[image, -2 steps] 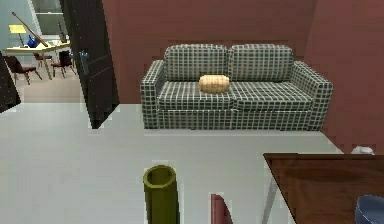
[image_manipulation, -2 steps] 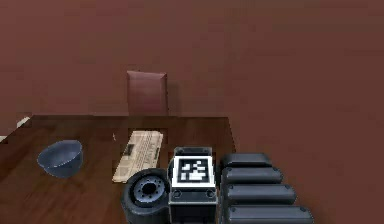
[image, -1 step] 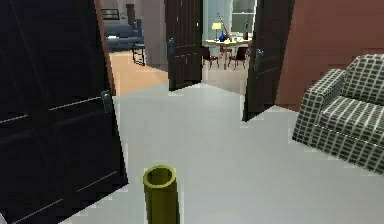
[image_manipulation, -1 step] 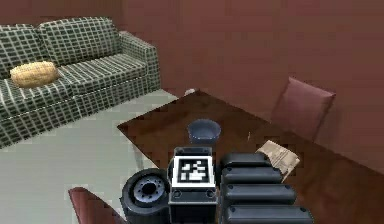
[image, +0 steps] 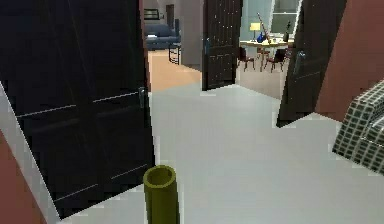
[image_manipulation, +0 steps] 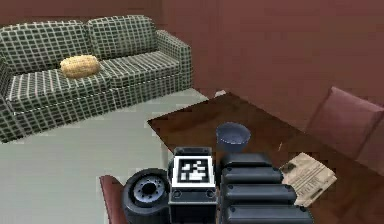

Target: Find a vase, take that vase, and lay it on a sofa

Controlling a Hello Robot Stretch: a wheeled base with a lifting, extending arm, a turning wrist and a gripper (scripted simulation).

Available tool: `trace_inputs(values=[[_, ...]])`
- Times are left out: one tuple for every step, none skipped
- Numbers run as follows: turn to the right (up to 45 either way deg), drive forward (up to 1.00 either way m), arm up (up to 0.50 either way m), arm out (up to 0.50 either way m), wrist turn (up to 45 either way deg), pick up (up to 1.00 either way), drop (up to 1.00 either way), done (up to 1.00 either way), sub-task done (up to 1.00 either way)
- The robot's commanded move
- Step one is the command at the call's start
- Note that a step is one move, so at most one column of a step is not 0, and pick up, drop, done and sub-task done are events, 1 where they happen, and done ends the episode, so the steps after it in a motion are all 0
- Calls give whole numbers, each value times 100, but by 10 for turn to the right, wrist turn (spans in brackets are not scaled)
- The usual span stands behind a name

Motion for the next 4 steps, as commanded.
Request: trace_inputs(values=[[0, 45, 0, 0, 0, 0, 0, 0, 0], [90, 0, 0, 0, 0, 0, 0, 0, 0], [0, 100, 0, 0, 0, 0, 0, 0, 0], [30, 0, 0, 0, 0, 0, 0, 0, 0]])
